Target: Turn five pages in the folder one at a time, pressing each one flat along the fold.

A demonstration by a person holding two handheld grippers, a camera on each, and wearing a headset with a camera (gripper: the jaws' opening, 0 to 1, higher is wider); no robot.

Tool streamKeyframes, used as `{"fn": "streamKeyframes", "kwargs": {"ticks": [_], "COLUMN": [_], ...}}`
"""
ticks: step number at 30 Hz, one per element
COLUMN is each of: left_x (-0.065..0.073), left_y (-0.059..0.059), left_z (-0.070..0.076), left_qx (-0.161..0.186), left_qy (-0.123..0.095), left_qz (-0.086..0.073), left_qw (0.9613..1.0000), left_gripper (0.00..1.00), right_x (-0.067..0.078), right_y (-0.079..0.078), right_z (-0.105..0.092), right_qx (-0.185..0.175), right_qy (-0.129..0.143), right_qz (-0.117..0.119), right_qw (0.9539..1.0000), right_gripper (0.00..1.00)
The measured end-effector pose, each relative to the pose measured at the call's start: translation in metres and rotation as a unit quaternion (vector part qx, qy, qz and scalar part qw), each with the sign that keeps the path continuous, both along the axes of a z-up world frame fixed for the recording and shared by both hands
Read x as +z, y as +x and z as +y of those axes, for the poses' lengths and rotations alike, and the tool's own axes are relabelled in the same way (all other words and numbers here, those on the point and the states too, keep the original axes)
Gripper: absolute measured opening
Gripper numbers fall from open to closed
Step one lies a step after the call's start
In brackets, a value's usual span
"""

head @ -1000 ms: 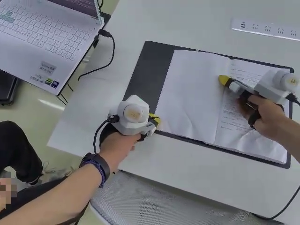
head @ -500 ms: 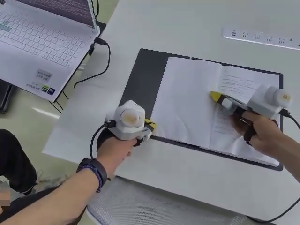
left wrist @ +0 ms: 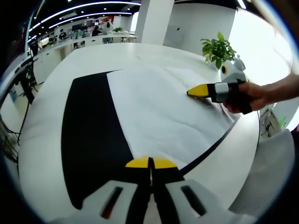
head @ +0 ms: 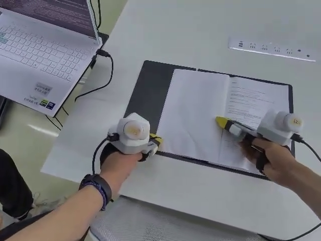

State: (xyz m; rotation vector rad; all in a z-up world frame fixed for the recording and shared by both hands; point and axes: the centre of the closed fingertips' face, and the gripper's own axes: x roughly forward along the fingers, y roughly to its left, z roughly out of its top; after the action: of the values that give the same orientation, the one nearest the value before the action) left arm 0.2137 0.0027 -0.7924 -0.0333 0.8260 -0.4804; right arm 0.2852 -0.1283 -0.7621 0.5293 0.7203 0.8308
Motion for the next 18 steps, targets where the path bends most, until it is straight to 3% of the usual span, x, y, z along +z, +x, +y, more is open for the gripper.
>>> {"fn": "streamKeyframes", "kwargs": {"ticks": [6, 18], "left_x": [0.001, 0.001], "left_y": [0.0, 0.0], "left_z": [0.001, 0.001], "left_qx": [0.009, 0.018], "left_qy": [-0.008, -0.018], "left_qz": [0.004, 0.005], "left_qw": [0.9999, 0.9997], "left_gripper": [0.0, 0.0], "right_x": [-0.001, -0.001], "right_y": [-0.023, -0.05], "right_z": [0.003, -0.001], "right_qx": [0.02, 0.013], "right_qy": [-0.001, 0.018], "right_qz": [-0.002, 0.01], "right_qw": [0.9998, 0.9997], "right_gripper": [0.0, 0.0]}}
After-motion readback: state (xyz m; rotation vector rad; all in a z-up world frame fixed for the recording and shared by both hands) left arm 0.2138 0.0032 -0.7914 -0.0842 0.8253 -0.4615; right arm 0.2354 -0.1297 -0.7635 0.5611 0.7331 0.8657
